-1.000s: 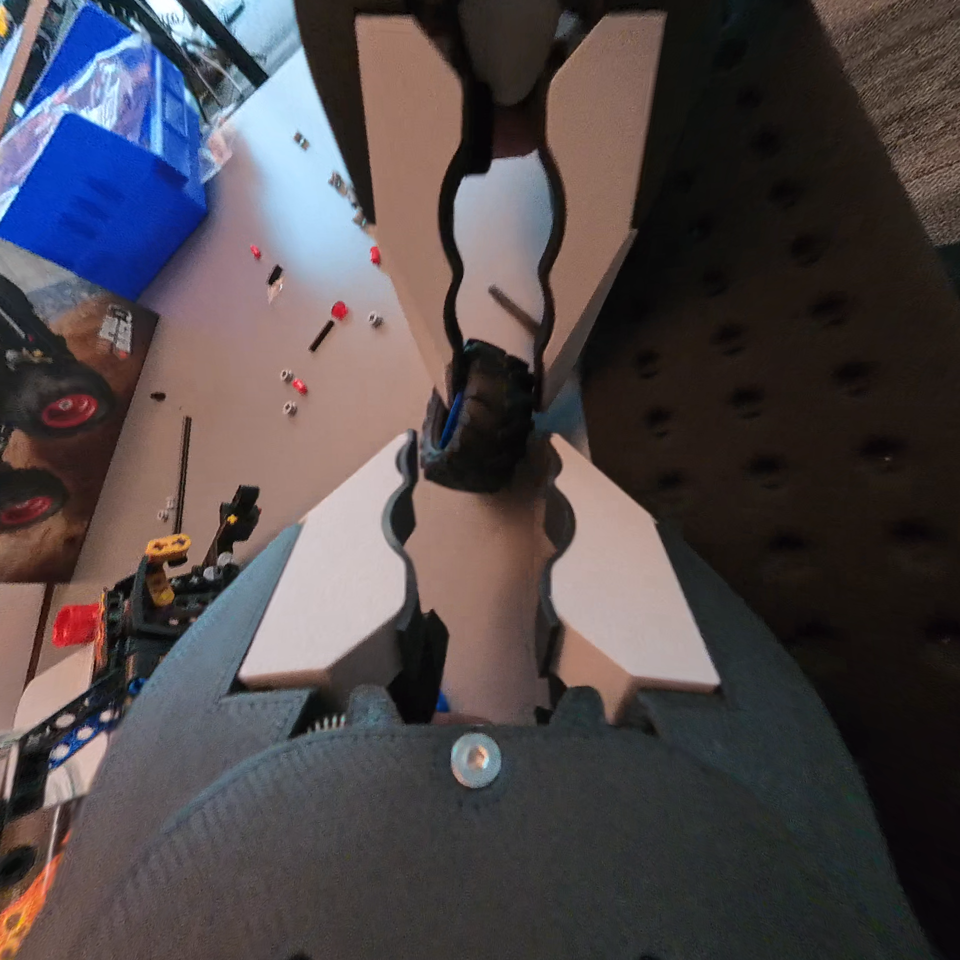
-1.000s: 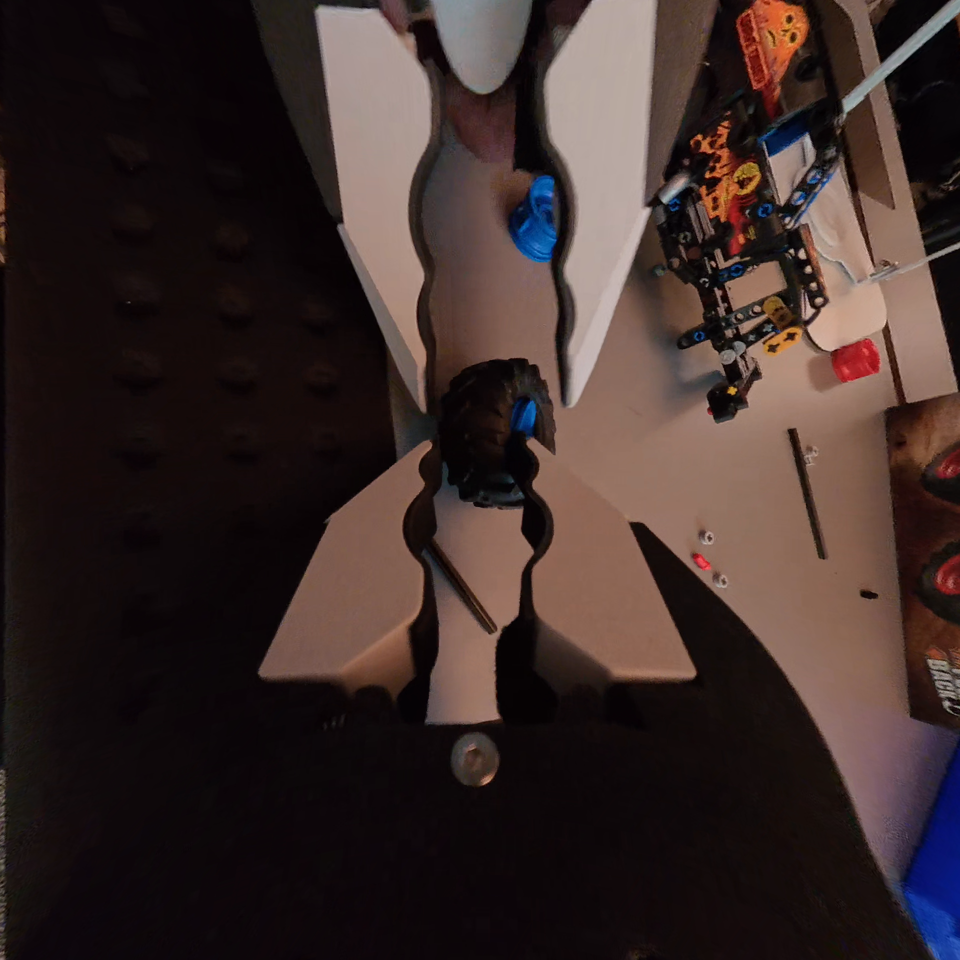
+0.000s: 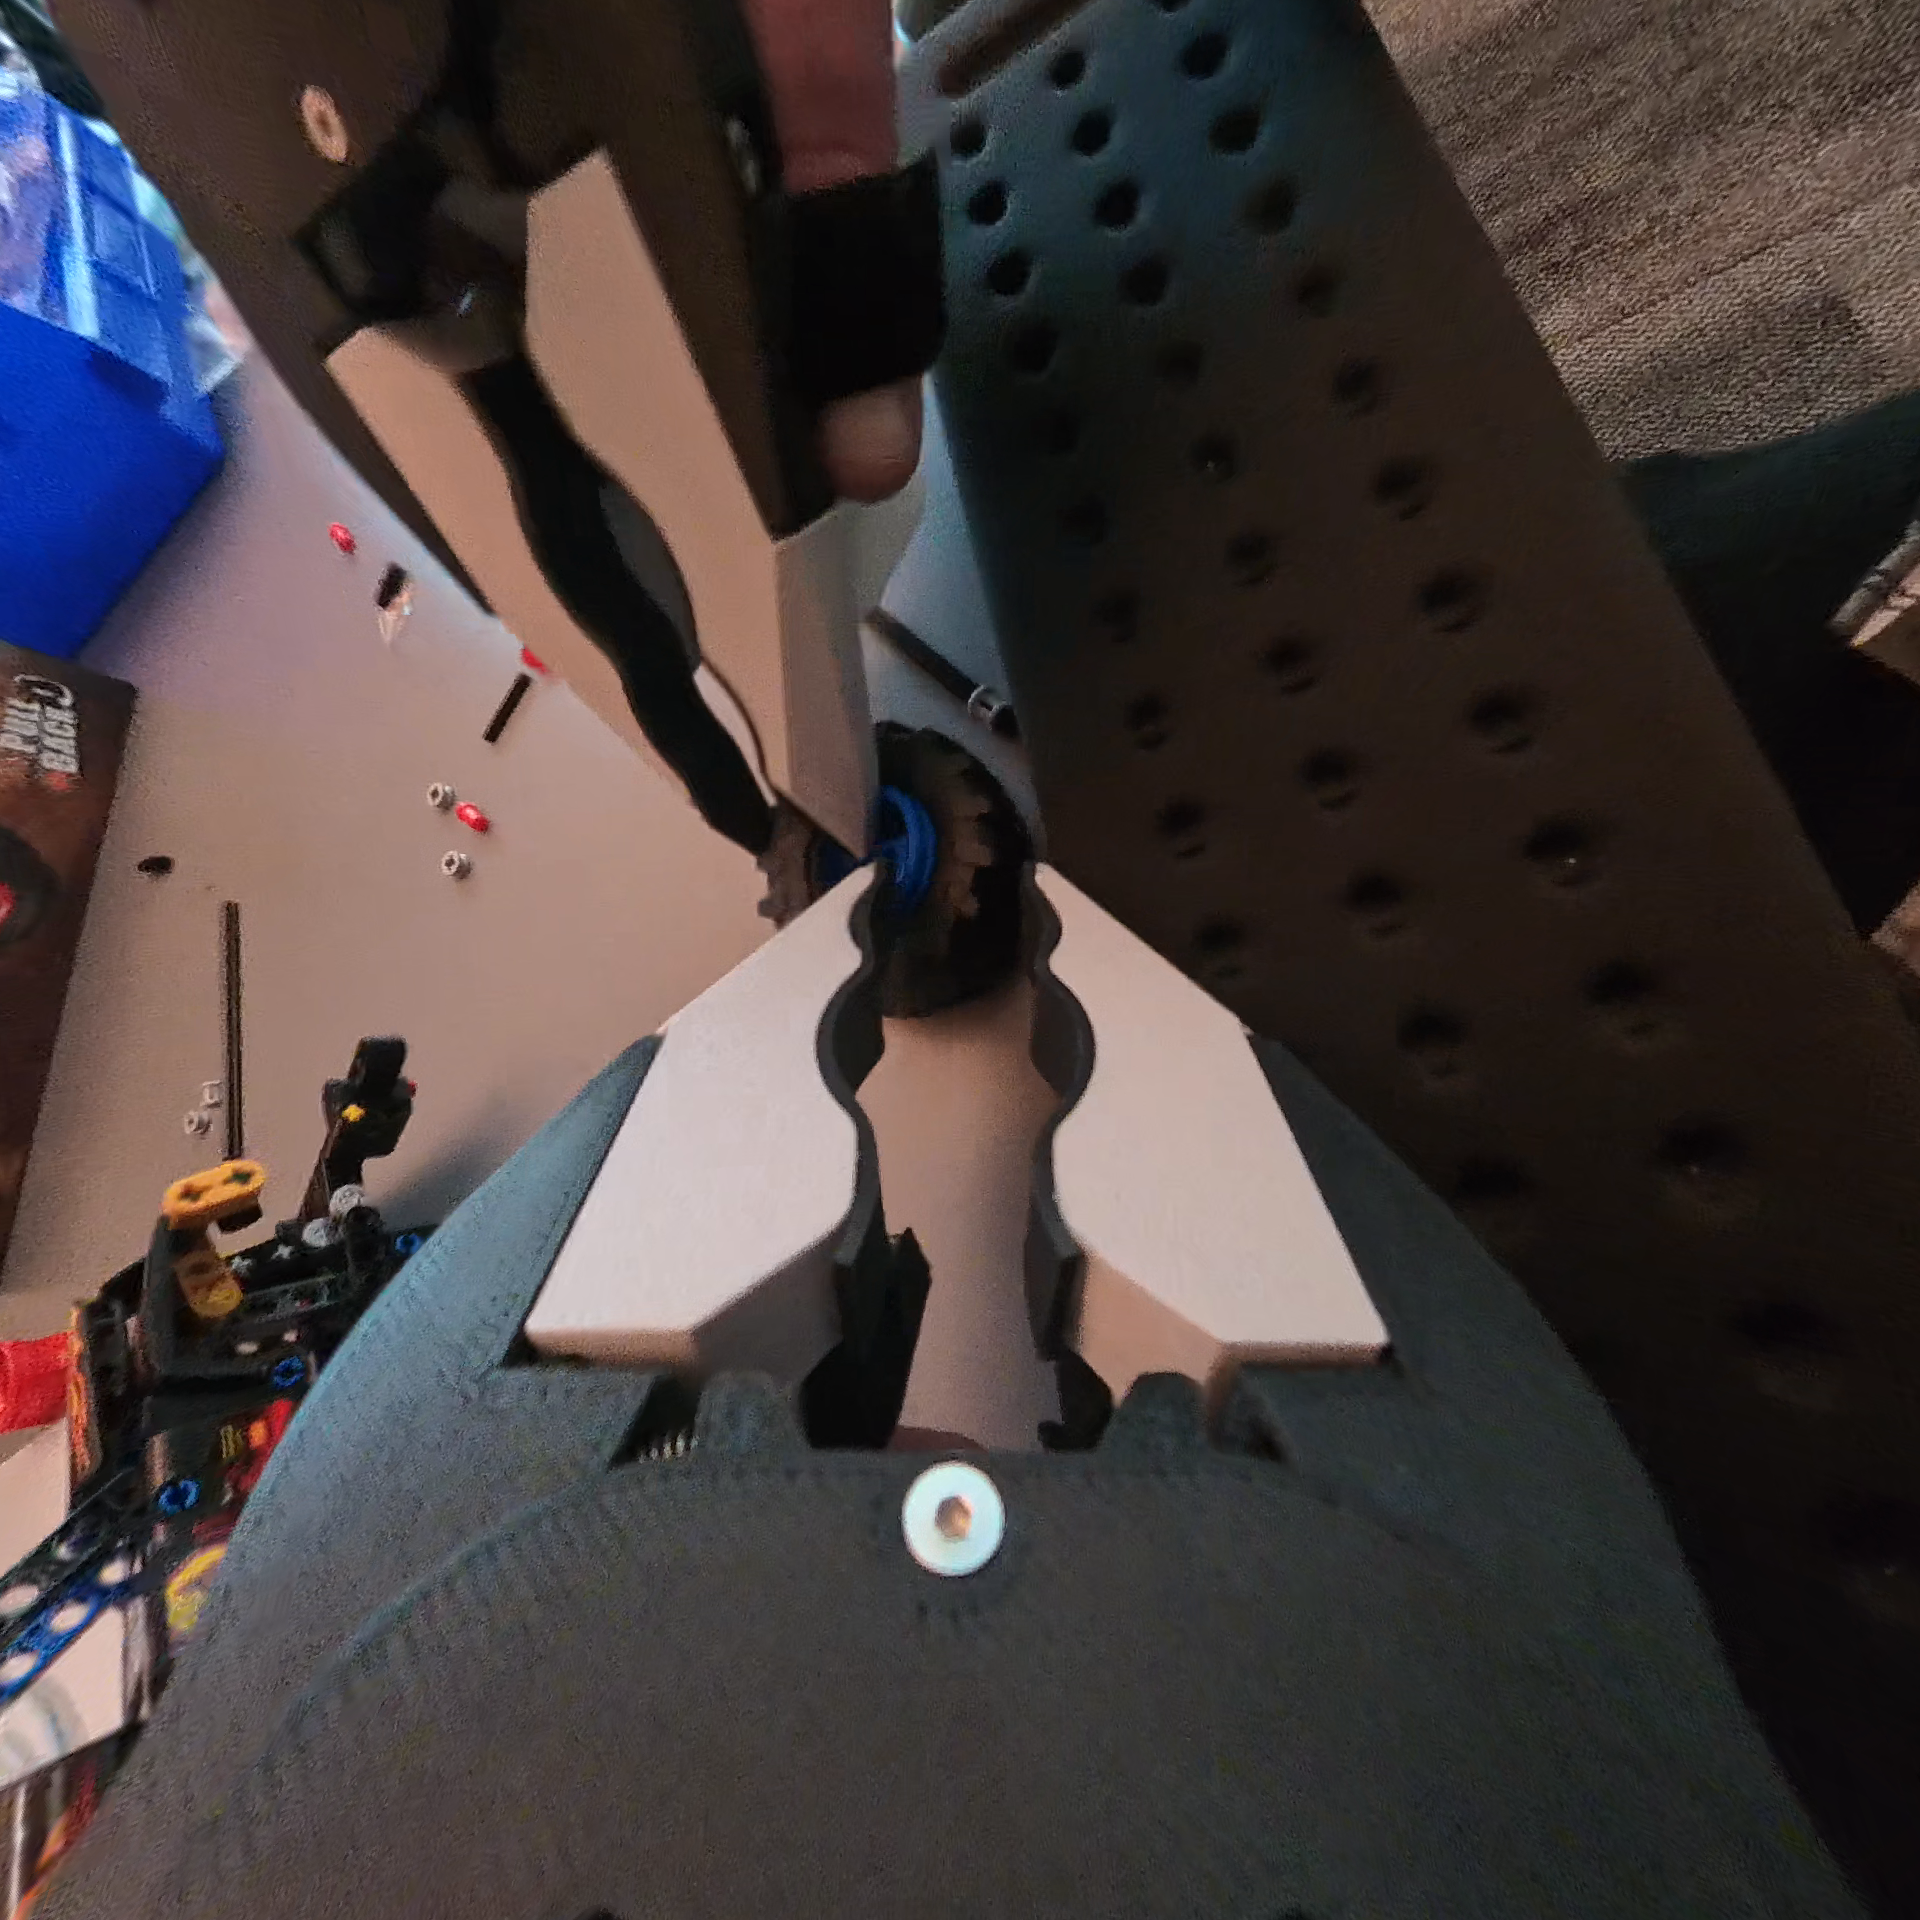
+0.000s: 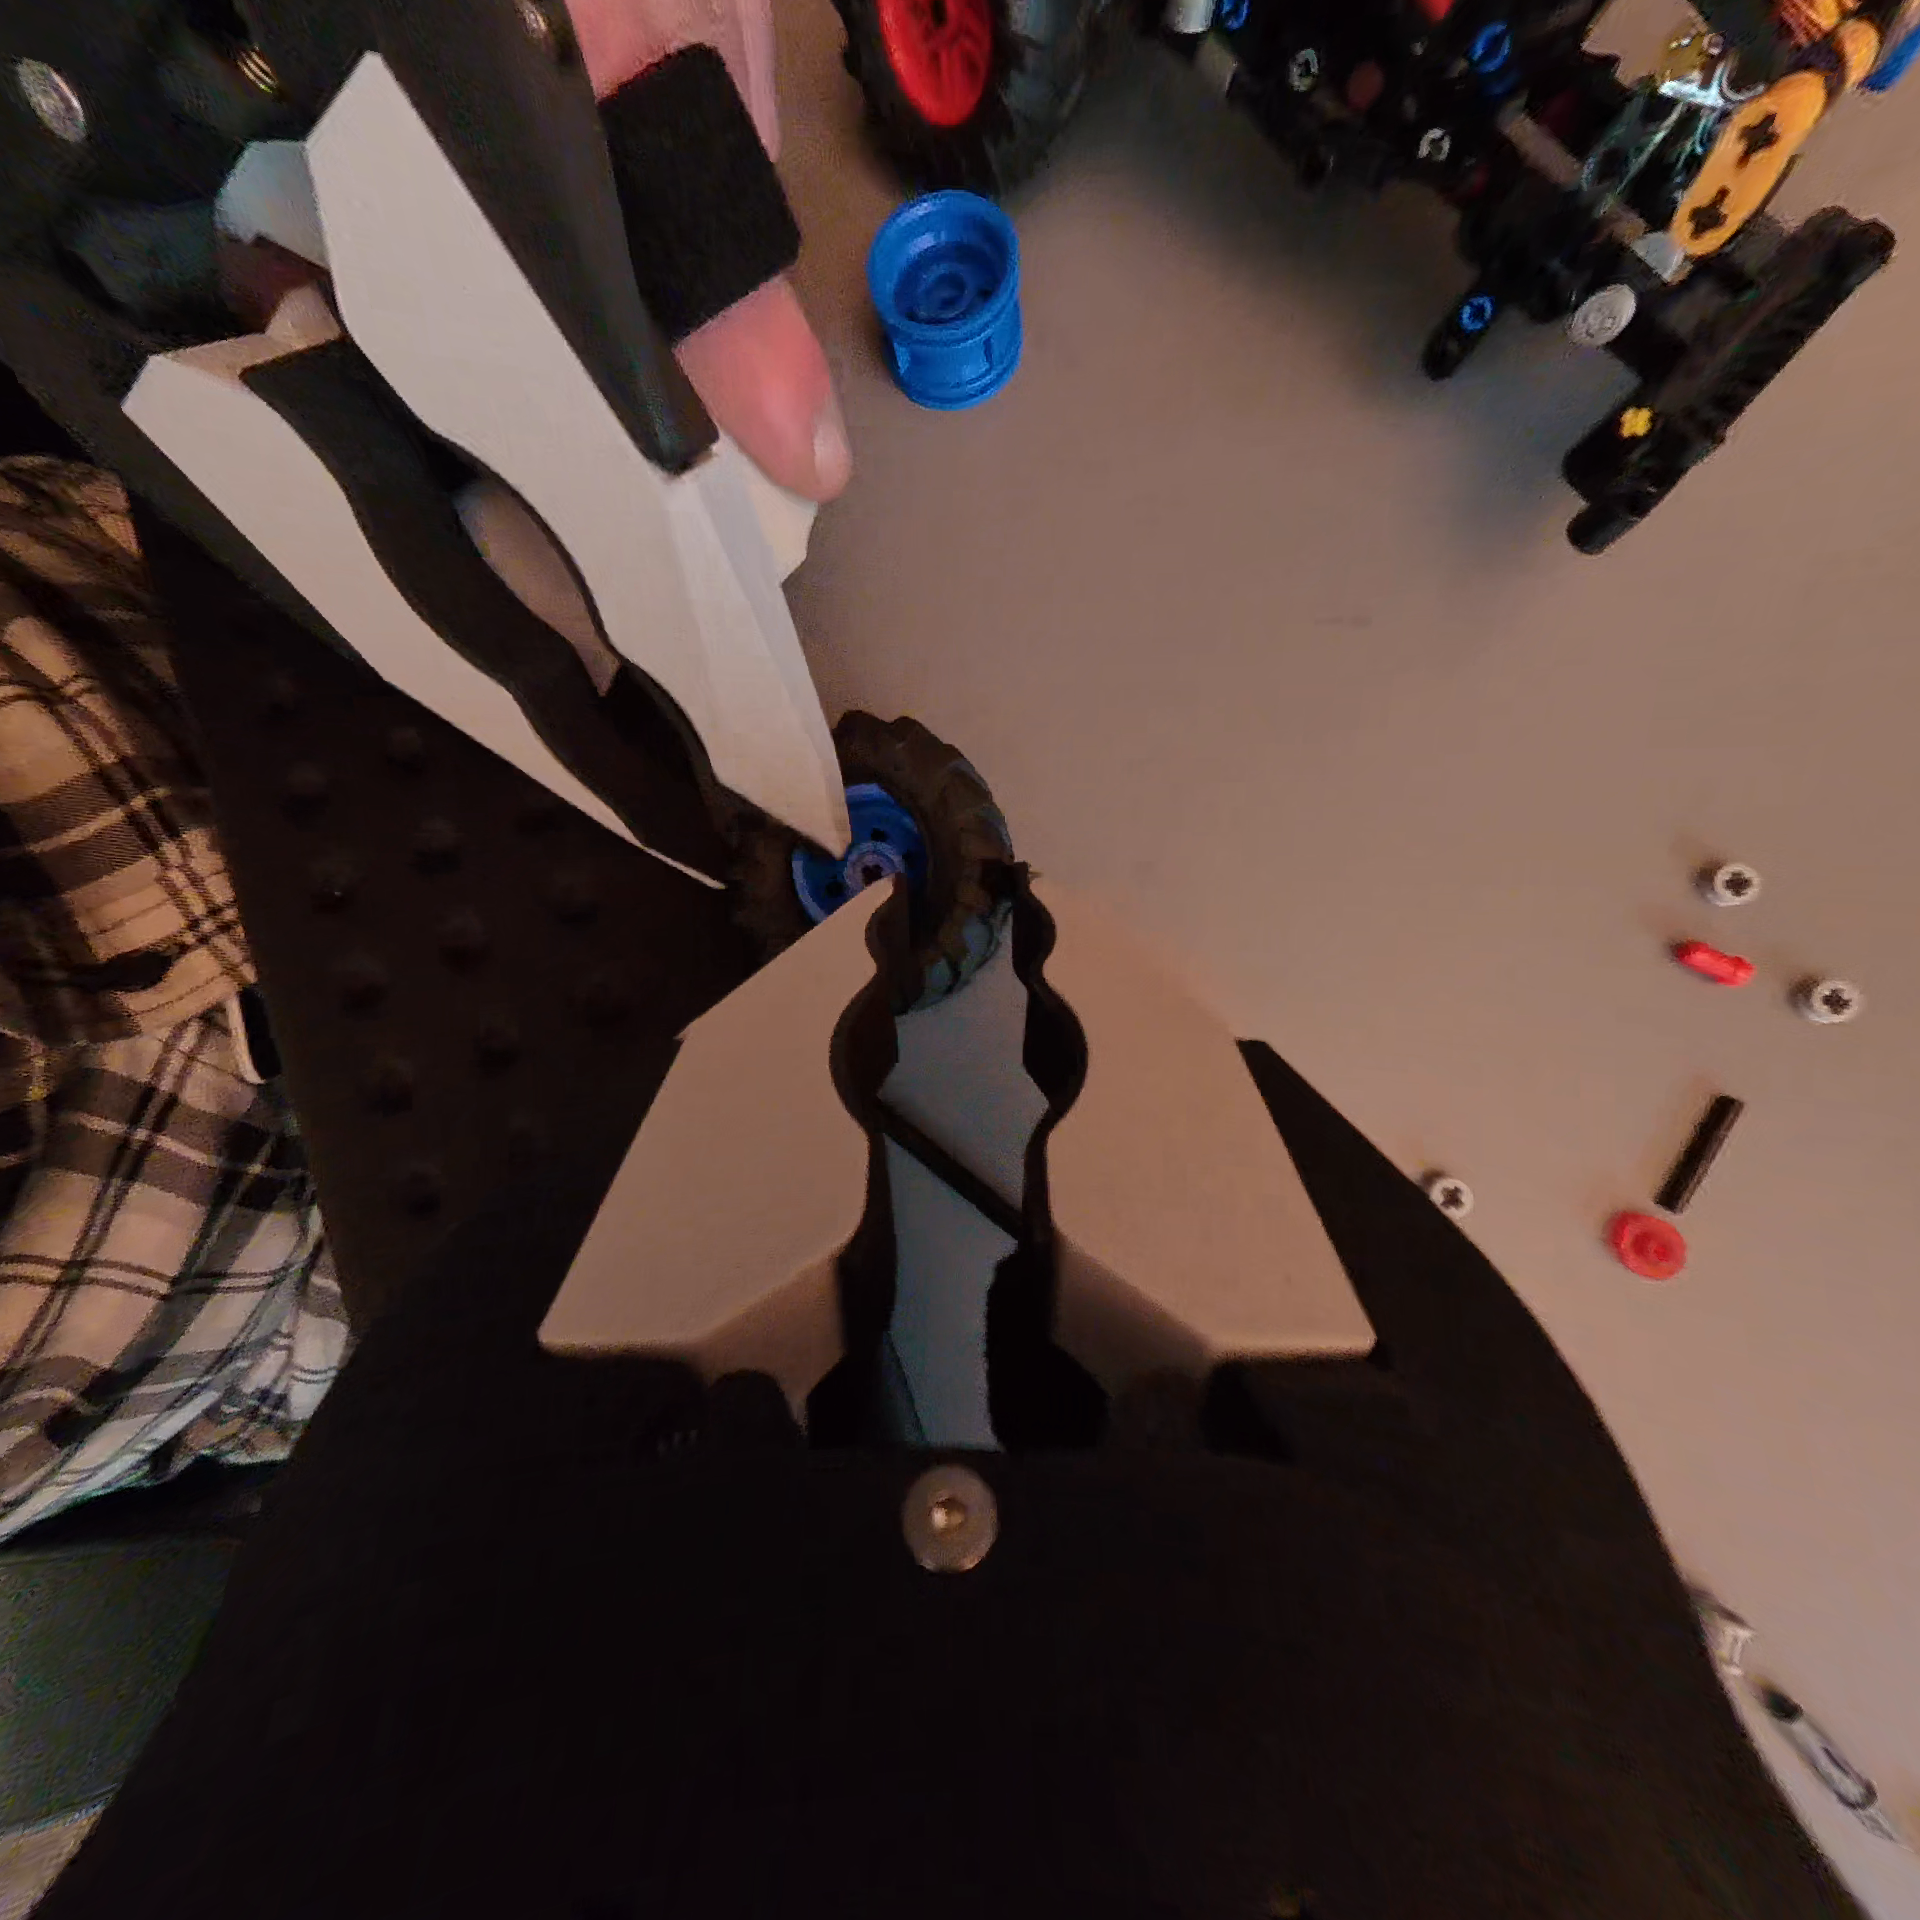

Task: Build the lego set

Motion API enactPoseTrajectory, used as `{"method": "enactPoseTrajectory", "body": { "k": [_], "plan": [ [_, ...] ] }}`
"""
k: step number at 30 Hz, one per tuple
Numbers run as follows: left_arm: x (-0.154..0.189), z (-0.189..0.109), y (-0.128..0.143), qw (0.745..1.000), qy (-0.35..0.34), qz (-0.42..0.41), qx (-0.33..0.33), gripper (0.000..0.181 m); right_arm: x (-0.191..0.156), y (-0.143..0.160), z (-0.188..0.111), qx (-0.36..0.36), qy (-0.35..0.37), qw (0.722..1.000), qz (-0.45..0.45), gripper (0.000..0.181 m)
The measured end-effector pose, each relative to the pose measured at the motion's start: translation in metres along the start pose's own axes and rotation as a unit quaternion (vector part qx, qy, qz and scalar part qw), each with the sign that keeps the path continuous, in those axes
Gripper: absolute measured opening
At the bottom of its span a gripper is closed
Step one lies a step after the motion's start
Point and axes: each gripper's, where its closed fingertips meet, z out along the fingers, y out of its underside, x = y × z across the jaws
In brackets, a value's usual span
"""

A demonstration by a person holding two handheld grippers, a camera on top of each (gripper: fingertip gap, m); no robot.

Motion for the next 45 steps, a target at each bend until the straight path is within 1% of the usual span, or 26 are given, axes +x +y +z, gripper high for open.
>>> {"method": "enactPoseTrajectory", "body": {
  "k": [3, 7, 10, 13, 16, 20, 24, 26, 28, 30, 31, 34, 35, 36, 37, 38, 39, 40, 41, 43, 45],
  "plan": [
    [0.002, 0.002, -0.001, 1.0, -0.004, 0.014, -0.004, 0.021, 0.001, -0.001, 0.001, -0.004, 0.004, 1.0, 0.001, 0.014],
    [0.004, 0.004, -0.001, 0.998, -0.004, 0.047, -0.033, 0.02, 0.002, -0.004, 0.005, 0.019, -0.027, 0.999, 0.043, 0.013],
    [0.004, 0.006, -0.001, 0.995, 0.002, 0.077, -0.06, 0.018, 0.001, -0.004, 0.006, 0.02, -0.044, 0.997, 0.063, 0.013],
    [0.004, 0.008, -0.001, 0.993, 0.001, 0.095, -0.073, 0.018, 0.001, -0.005, 0.007, 0.024, -0.064, 0.994, 0.083, 0.013],
    [0.004, 0.01, 0.0, 0.99, -0.009, 0.113, -0.083, 0.018, 0.001, -0.005, 0.008, 0.017, -0.082, 0.991, 0.102, 0.013],
    [0.003, 0.013, 0.0, 0.987, -0.017, 0.129, -0.091, 0.017, 0.001, -0.006, 0.01, -0.002, -0.095, 0.99, 0.106, 0.013],
    [0.001, 0.015, 0.0, 0.98, -0.029, 0.162, -0.108, 0.017, 0.0, -0.006, 0.012, 0.0, -0.149, 0.978, 0.144, 0.015],
    [0.0, 0.016, 0.0, 0.978, -0.035, 0.171, -0.115, 0.016, 0.0, -0.006, 0.012, -0.007, -0.161, 0.975, 0.15, 0.016],
    [-0.002, 0.015, 0.001, 0.982, -0.035, 0.15, -0.111, 0.018, 0.0, -0.005, 0.012, -0.009, -0.154, 0.977, 0.147, 0.016],
    [-0.002, 0.014, 0.001, 0.988, -0.036, 0.117, -0.098, 0.019, 0.002, -0.005, 0.008, -0.005, -0.126, 0.984, 0.122, 0.016],
    [-0.002, 0.014, 0.001, 0.99, -0.039, 0.101, -0.086, 0.019, 0.003, -0.005, 0.005, 0.003, -0.116, 0.986, 0.119, 0.016],
    [-0.004, 0.008, 0.001, 0.995, -0.037, 0.055, -0.069, 0.02, 0.005, -0.005, 0.003, 0.04, -0.123, 0.982, 0.139, 0.015],
    [-0.007, 0.005, 0.0, 0.996, -0.049, 0.049, -0.062, 0.022, 0.006, -0.004, 0.001, 0.046, -0.109, 0.985, 0.125, 0.013],
    [-0.013, 0.001, 0.0, 0.996, -0.064, 0.037, -0.054, 0.028, 0.006, -0.004, -0.002, 0.054, -0.091, 0.988, 0.109, 0.013],
    [-0.02, -0.004, -0.001, 0.997, -0.072, -0.005, -0.038, 0.035, 0.007, -0.008, -0.006, 0.071, -0.072, 0.99, 0.101, 0.013],
    [-0.025, -0.009, -0.006, 0.996, -0.071, -0.057, -0.009, 0.039, 0.007, -0.013, -0.009, 0.09, -0.056, 0.99, 0.092, 0.012],
    [-0.034, -0.013, -0.007, 0.991, -0.077, -0.107, 0.008, 0.053, 0.007, -0.014, -0.011, 0.096, -0.034, 0.992, 0.077, 0.012],
    [-0.044, -0.017, -0.004, 0.984, -0.089, -0.152, 0.015, 0.059, 0.011, -0.013, -0.012, 0.094, 0.004, 0.994, 0.06, 0.012],
    [-0.047, -0.018, -0.004, 0.977, -0.075, -0.198, 0.03, 0.065, 0.013, -0.013, -0.014, 0.096, 0.033, 0.994, 0.044, 0.012],
    [-0.046, -0.016, -0.007, 0.95, -0.017, -0.304, 0.064, 0.069, 0.01, -0.023, -0.02, 0.131, 0.067, 0.989, 0.02, 0.012],
    [-0.046, -0.01, -0.003, 0.93, 0.011, -0.361, 0.066, 0.07, 0.01, -0.032, -0.028, 0.158, 0.109, 0.981, -0.01, 0.012]
  ]
}}
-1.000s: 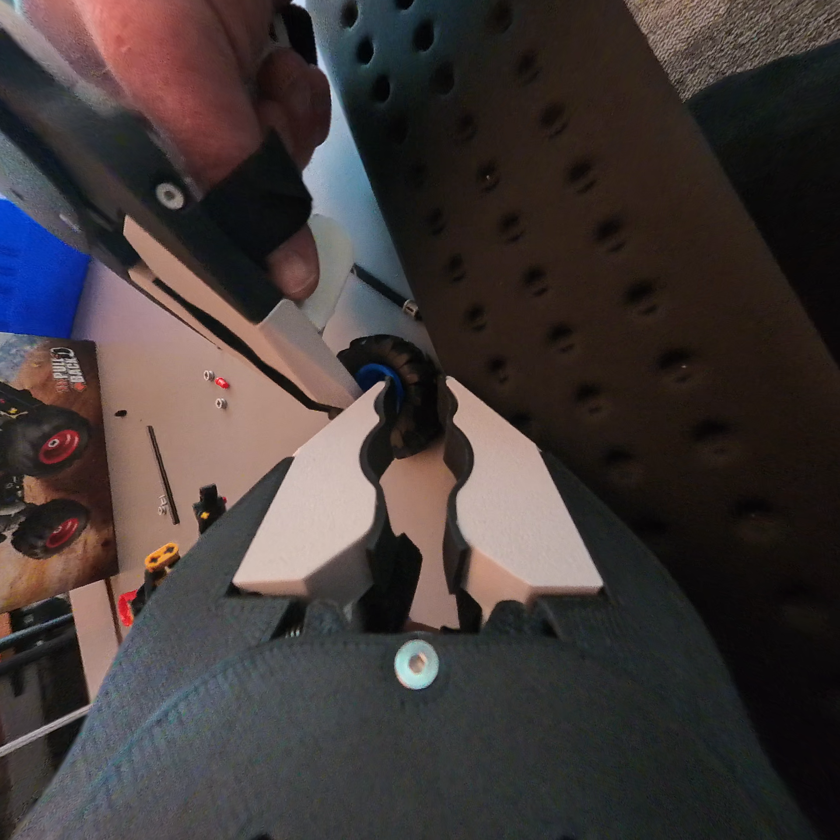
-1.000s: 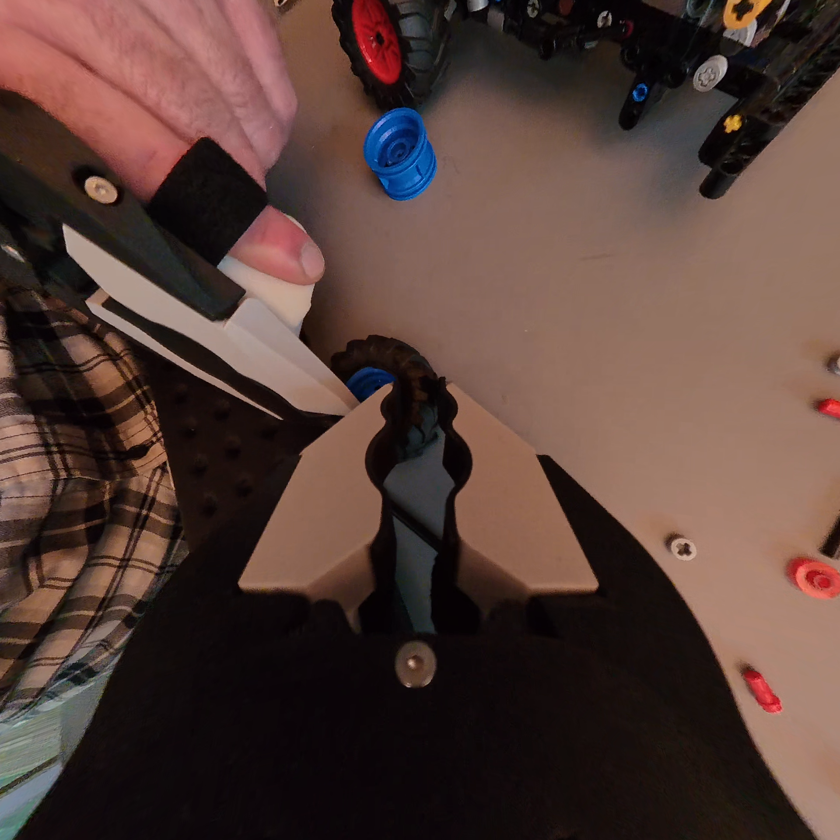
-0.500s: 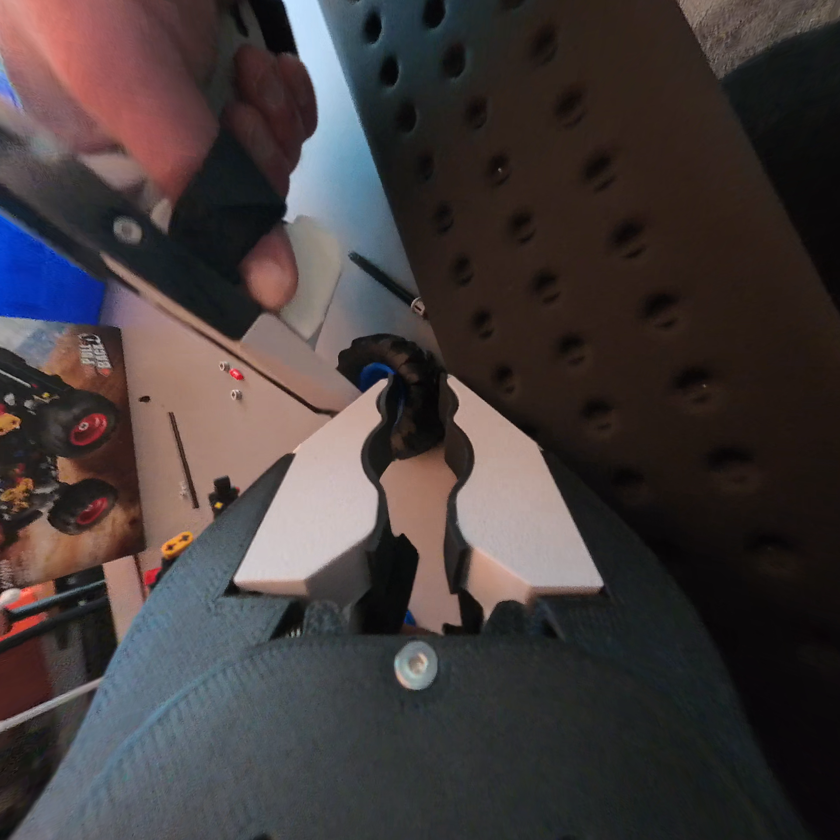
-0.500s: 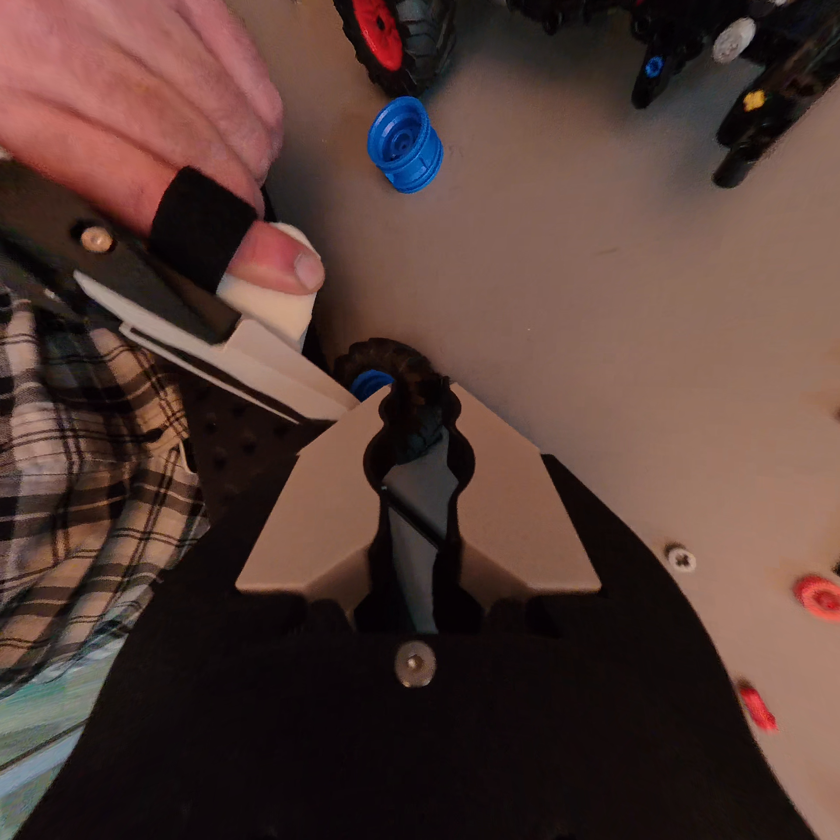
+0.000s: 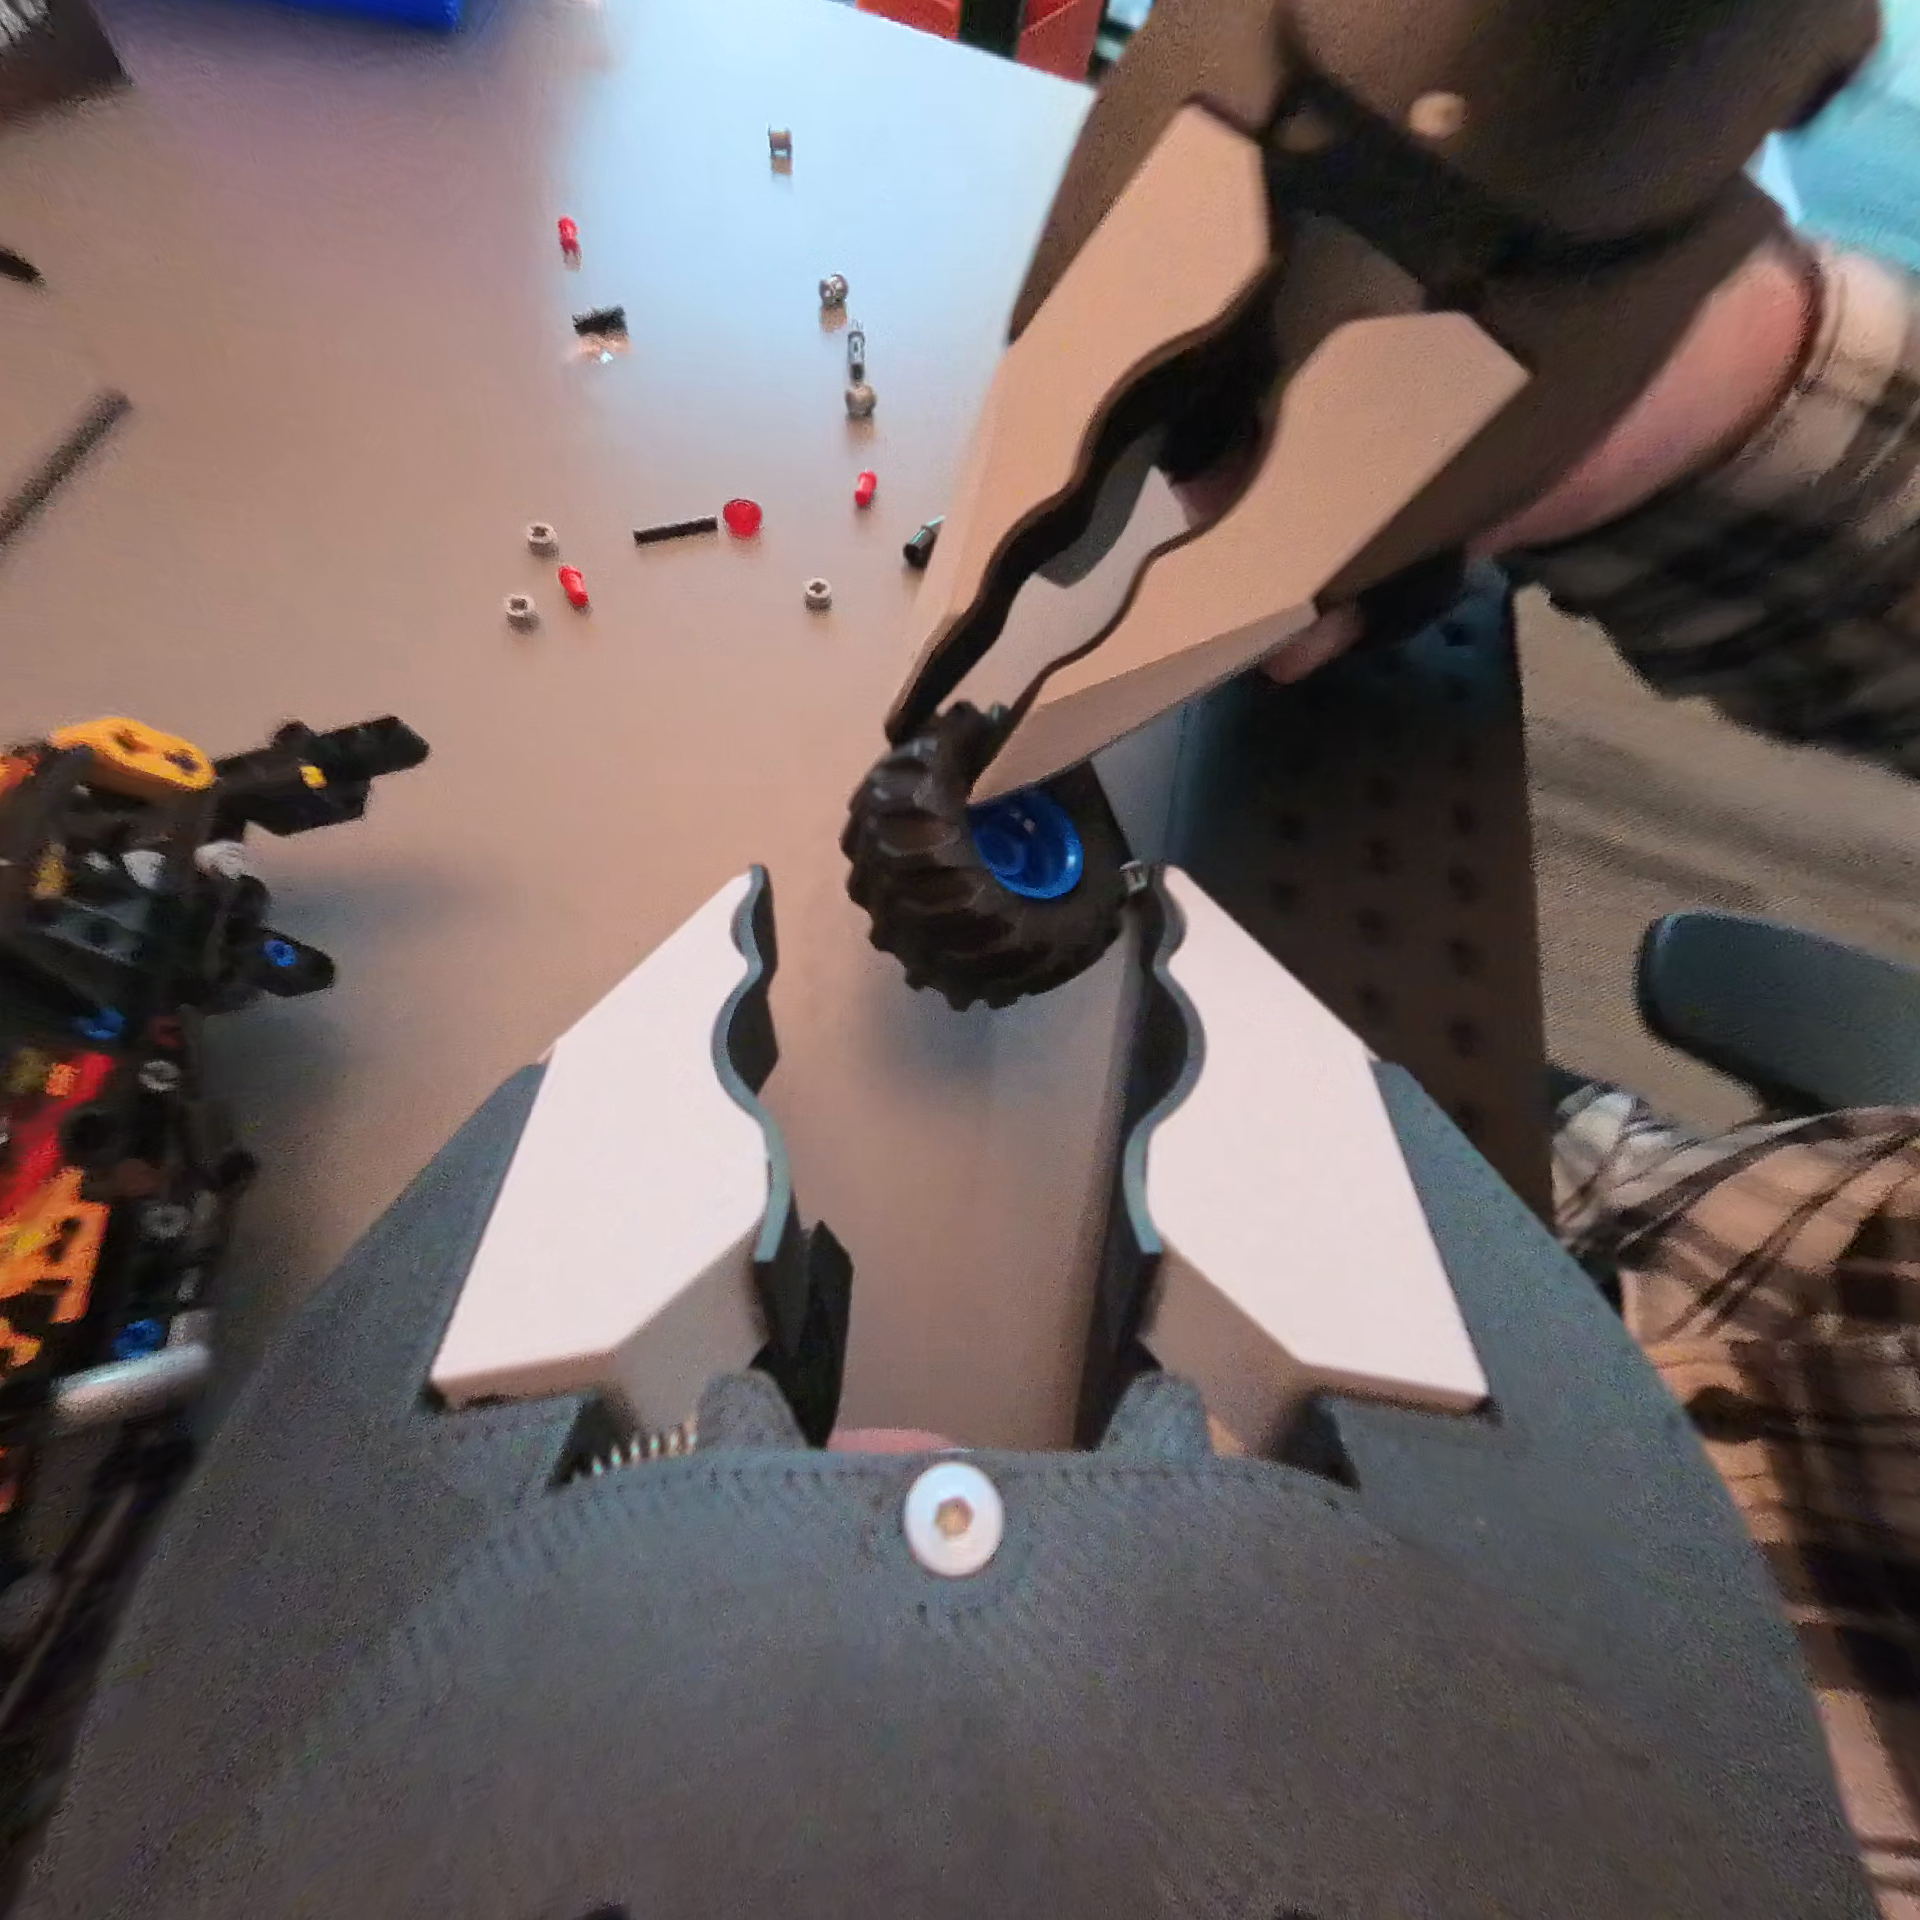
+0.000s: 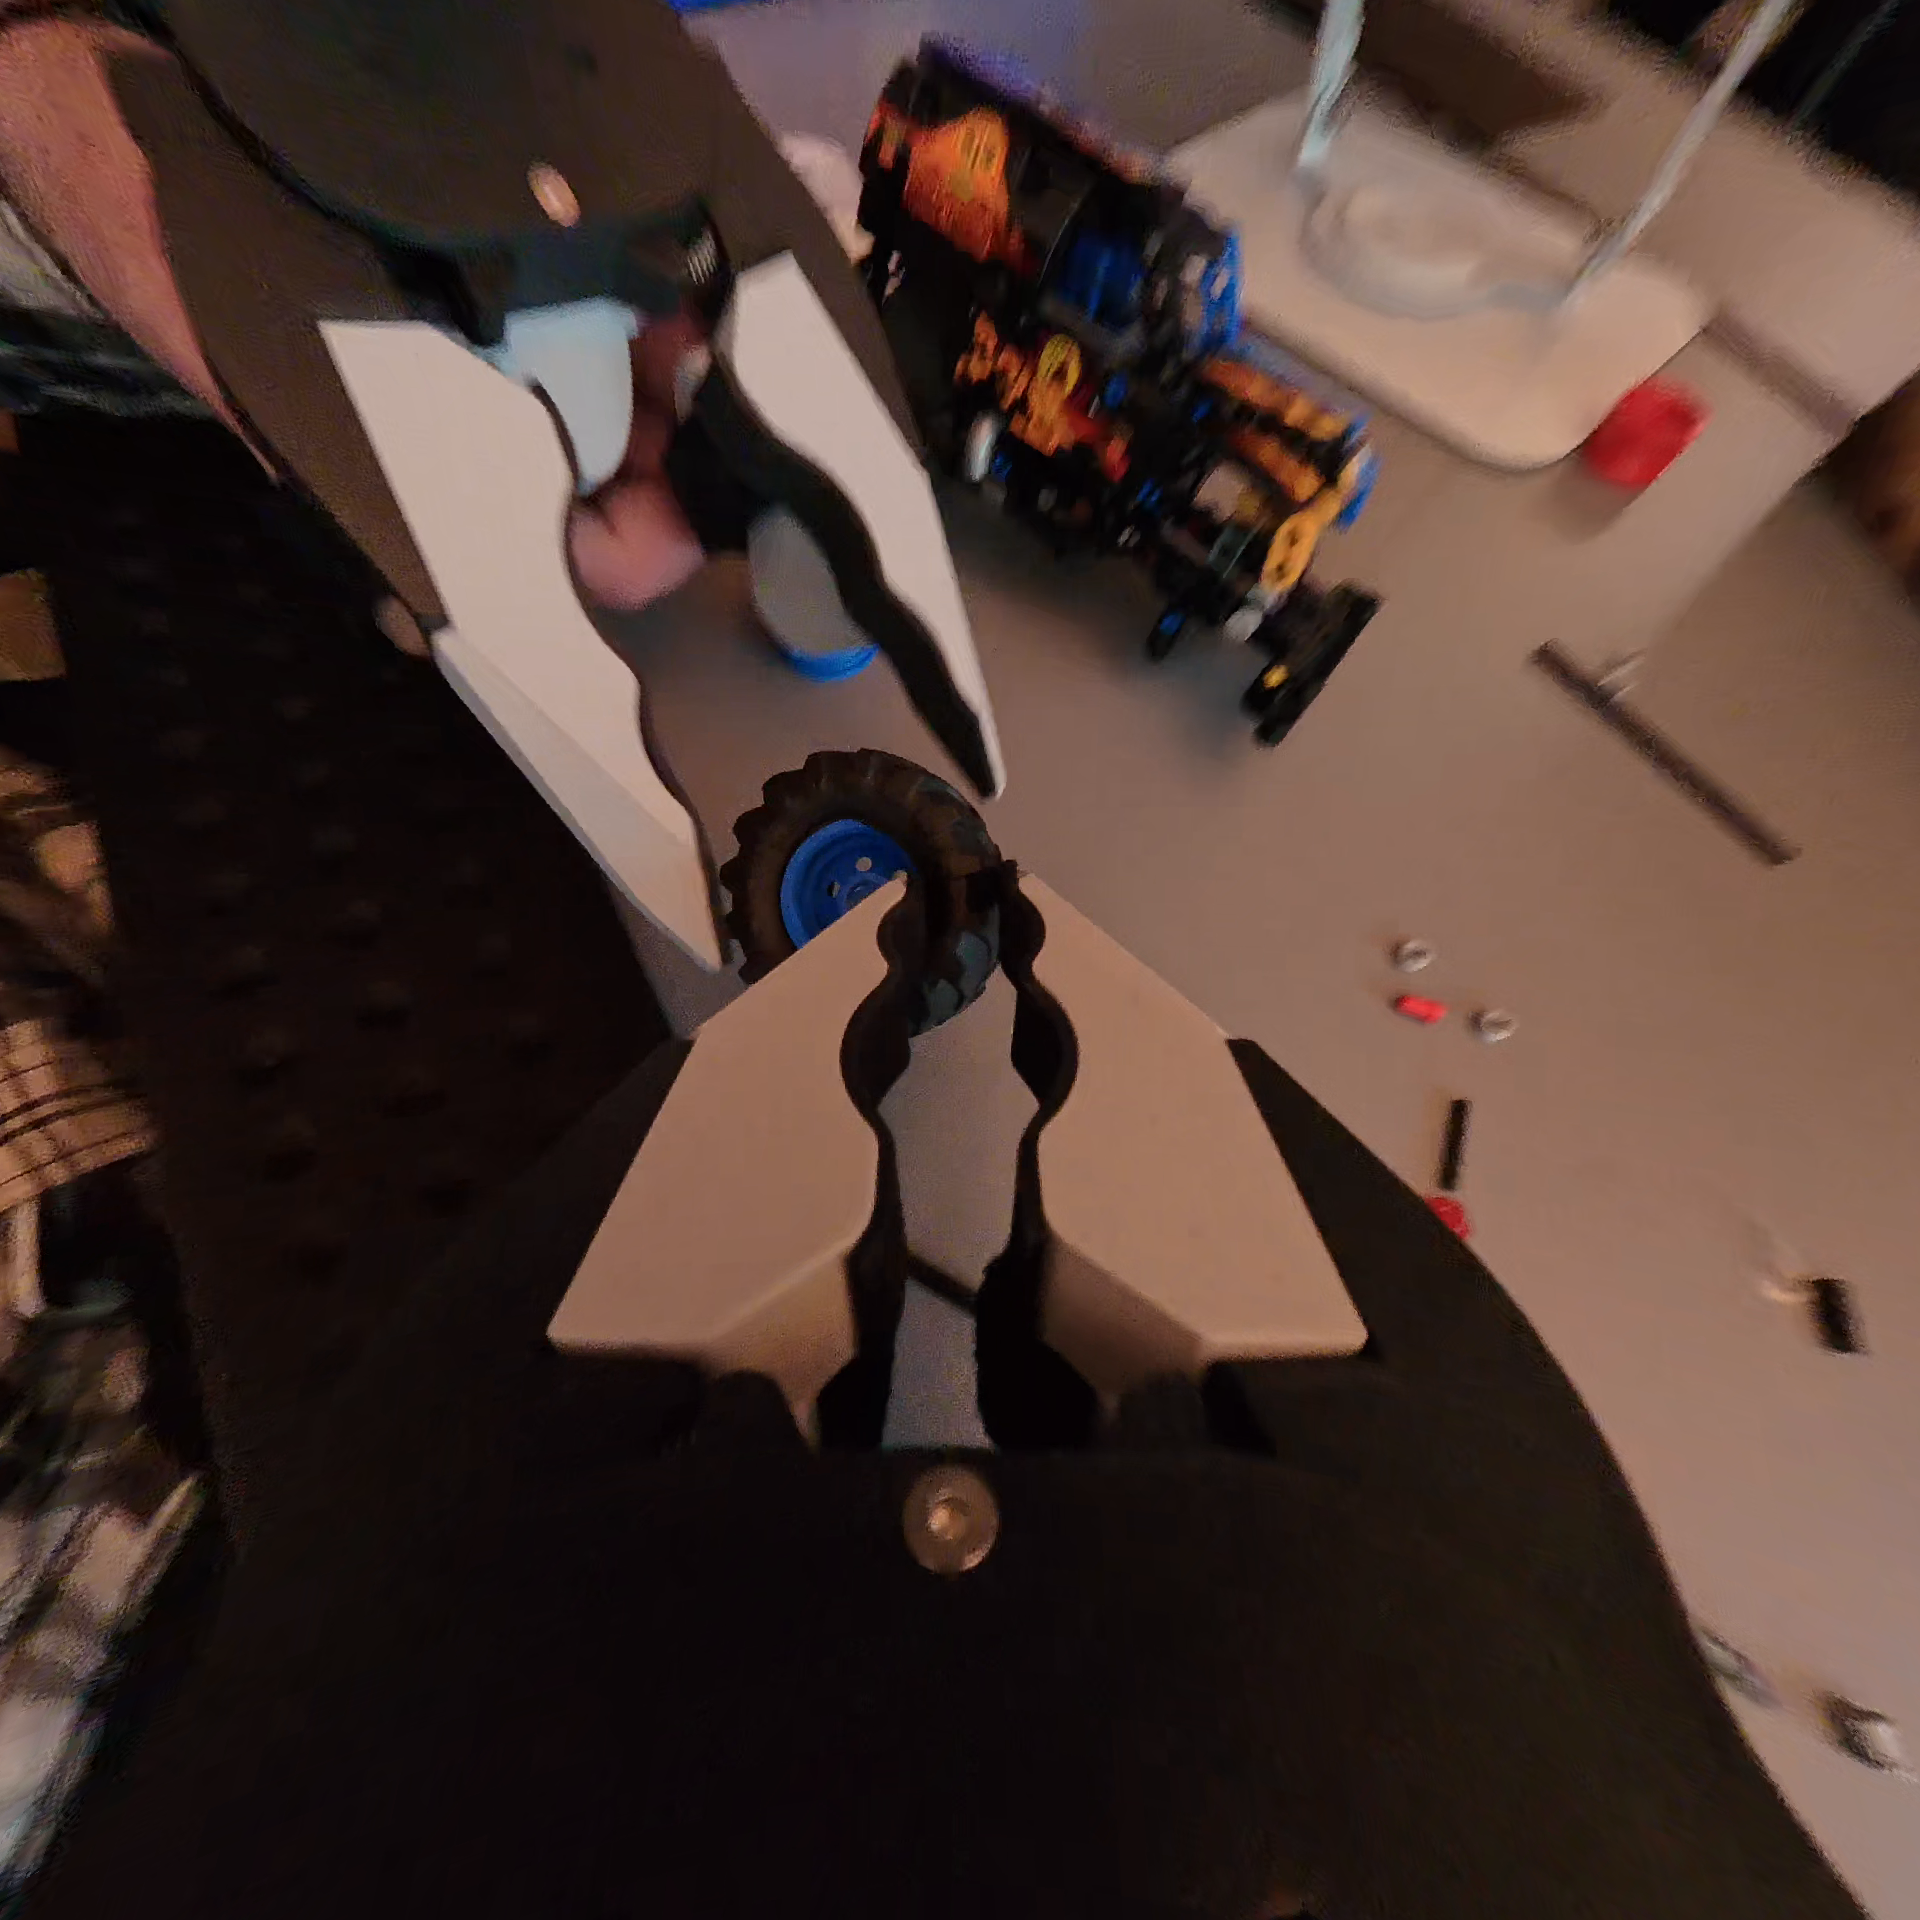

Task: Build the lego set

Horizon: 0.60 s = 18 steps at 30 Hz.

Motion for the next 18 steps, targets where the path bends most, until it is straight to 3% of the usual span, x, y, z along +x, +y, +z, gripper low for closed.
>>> {"method": "enactPoseTrajectory", "body": {
  "k": [4, 10, 16, 18],
  "plan": [
    [0.003, -0.001, -0.015, 0.996, 0.037, -0.064, 0.056, 0.038, 0.001, -0.012, -0.01, 0.028, 0.059, 0.996, -0.053, 0.011],
    [0.007, -0.003, -0.023, 0.992, 0.059, -0.061, 0.093, 0.033, -0.001, -0.026, -0.022, 0.071, 0.052, 0.995, -0.037, 0.011],
    [0.004, -0.003, -0.028, 0.993, -0.025, 0.085, 0.079, 0.031, 0.001, -0.023, -0.025, 0.112, 0.002, 0.992, 0.059, 0.011],
    [0.003, -0.001, -0.024, 0.993, -0.026, 0.099, 0.065, 0.031, 0.001, -0.019, -0.024, 0.096, 0.031, 0.994, 0.028, 0.013]
  ]
}}
